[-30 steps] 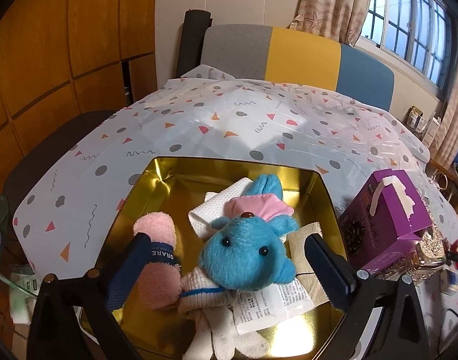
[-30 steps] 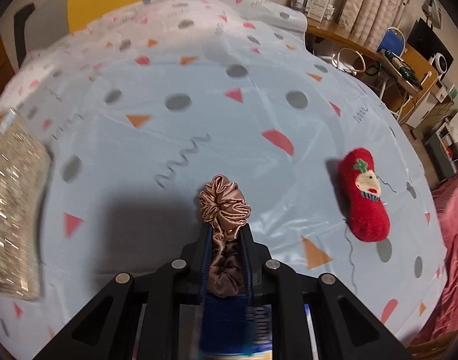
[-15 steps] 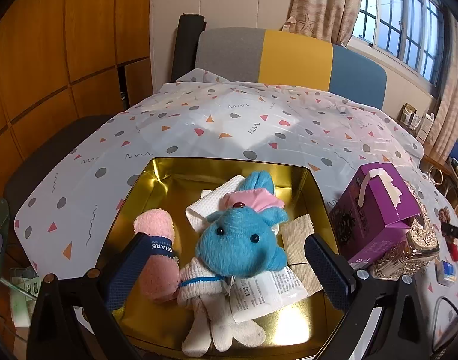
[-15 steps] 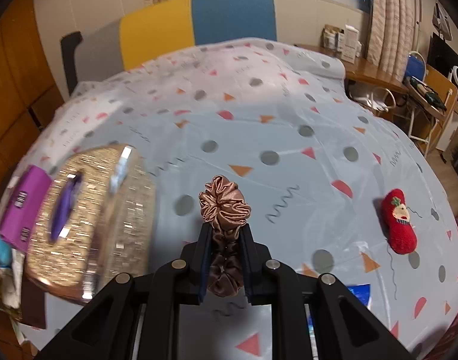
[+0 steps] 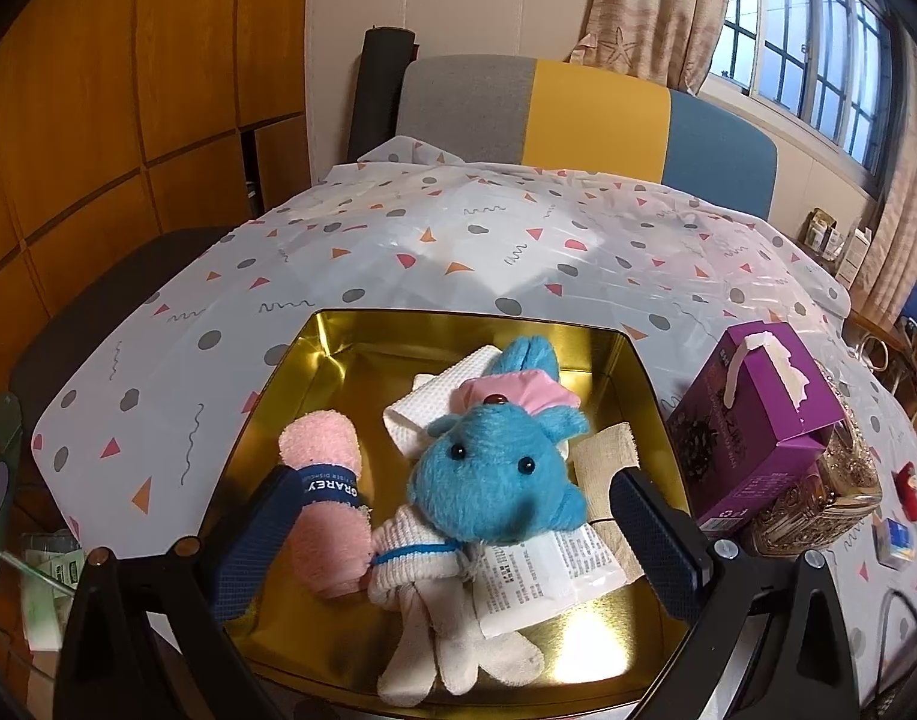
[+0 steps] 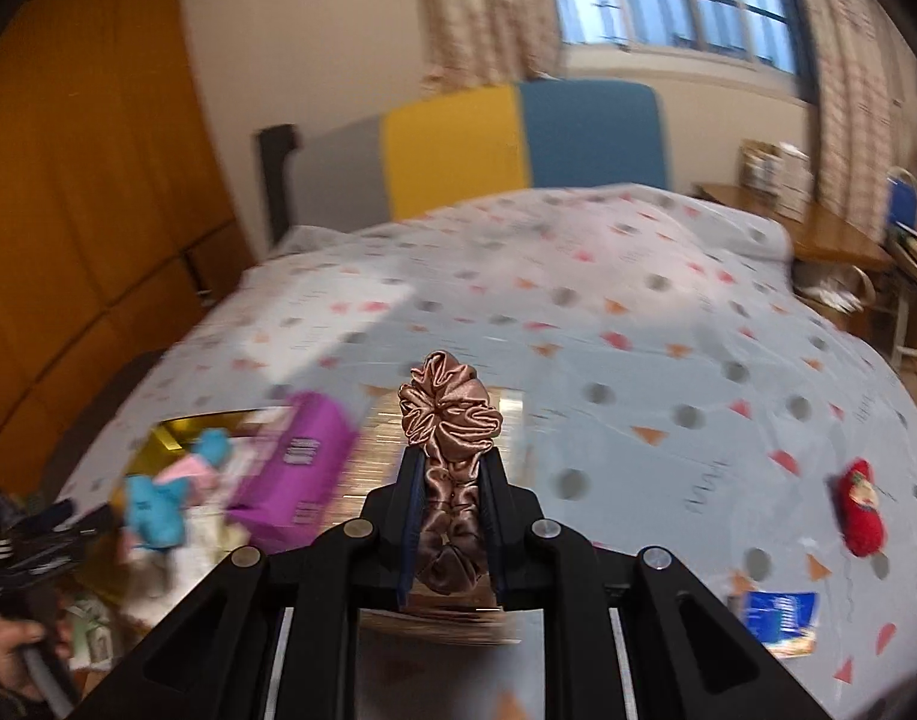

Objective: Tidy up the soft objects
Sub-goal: 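Carry the brown scrunchie into the gold tray and open the right tool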

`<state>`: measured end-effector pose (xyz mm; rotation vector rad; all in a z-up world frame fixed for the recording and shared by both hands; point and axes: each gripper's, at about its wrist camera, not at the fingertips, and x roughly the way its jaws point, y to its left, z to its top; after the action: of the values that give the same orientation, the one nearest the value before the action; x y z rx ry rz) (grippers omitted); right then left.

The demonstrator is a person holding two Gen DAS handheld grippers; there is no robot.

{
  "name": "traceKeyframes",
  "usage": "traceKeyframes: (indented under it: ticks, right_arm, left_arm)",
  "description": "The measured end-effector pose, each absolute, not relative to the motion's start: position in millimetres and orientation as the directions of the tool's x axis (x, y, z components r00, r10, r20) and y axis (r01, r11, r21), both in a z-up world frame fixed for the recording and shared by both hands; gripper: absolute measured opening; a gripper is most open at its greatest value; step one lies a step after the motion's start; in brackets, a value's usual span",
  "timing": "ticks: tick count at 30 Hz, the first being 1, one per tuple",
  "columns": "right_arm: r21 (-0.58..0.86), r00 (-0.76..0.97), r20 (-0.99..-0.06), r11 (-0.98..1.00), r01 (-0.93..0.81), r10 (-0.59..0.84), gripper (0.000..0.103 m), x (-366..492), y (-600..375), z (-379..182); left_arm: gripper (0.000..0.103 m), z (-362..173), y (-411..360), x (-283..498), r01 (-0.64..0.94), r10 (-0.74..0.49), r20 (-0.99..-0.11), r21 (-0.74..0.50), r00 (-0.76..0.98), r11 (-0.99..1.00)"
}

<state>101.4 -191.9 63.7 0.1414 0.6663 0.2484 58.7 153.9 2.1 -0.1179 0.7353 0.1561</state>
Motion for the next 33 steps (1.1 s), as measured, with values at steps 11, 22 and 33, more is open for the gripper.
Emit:
traceKeyframes:
  ticks: [11, 22, 33]
  right_arm:
    - [0.214, 0.630, -0.549, 0.821, -0.529, 0.549, 0.017, 80, -50, 83]
    - [0.315, 0.415, -0.680, 0.752, -0.579, 0.604, 0.024, 125, 45, 13]
    - [0.331, 0.377, -0.683, 0.725, -0.604, 0.626, 0.049, 102, 22, 6]
  left_arm:
    - [0.103, -4, 189, 57, -0.257, 0.146, -0.683, -0.062, 0.716, 0.964]
    - [0.103, -7, 248, 48, -0.377, 0.205, -0.681, -0.112, 0.703, 0.919]
    - [0.103, 23, 217, 46, -0.218, 0.074, -0.635, -0.152, 0.769, 0.964]
